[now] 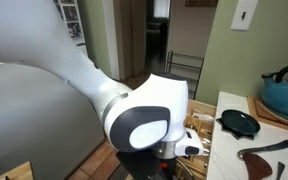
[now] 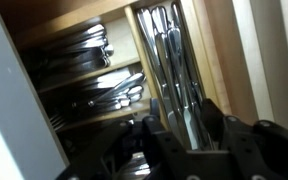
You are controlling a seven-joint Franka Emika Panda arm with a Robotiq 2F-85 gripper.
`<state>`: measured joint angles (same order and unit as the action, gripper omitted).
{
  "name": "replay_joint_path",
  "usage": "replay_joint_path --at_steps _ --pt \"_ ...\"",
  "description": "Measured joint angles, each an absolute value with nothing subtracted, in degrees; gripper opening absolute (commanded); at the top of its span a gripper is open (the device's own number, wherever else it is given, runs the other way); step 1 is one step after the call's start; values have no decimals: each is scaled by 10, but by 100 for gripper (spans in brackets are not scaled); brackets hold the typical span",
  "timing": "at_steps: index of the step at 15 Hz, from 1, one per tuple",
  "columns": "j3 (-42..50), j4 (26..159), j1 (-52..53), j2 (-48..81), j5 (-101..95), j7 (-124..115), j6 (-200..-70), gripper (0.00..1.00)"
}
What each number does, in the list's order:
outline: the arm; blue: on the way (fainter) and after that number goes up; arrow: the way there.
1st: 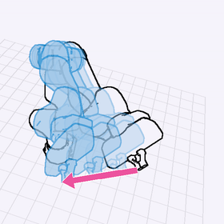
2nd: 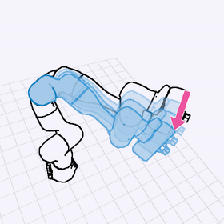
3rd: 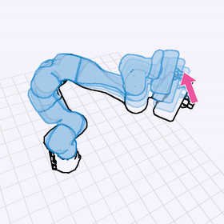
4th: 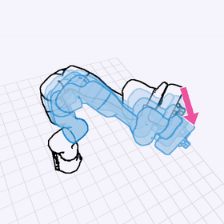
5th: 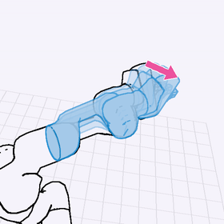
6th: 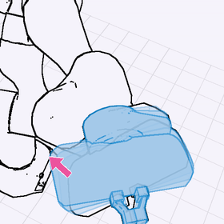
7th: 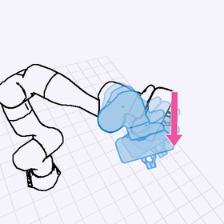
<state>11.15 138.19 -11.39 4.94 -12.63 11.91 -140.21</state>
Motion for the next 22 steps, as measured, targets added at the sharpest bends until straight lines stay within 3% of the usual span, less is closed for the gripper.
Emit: replay_joint_path --at_steps 4,12,14,15,17,18,22 --pt "119 1400 -126 51 -126 150 -1388 39" --pt "124 1415 -139 68 -107 201 -1383 42" --pt "123 1415 -139 75 -94 215 -1383 36" --pt "122 1415 -139 79 -89 220 -1383 19" --pt "122 1414 -139 86 -85 223 -1384 21" --pt "122 1414 -140 89 -85 223 -1385 13" --pt "123 1411 -144 94 -85 224 -1396 18"
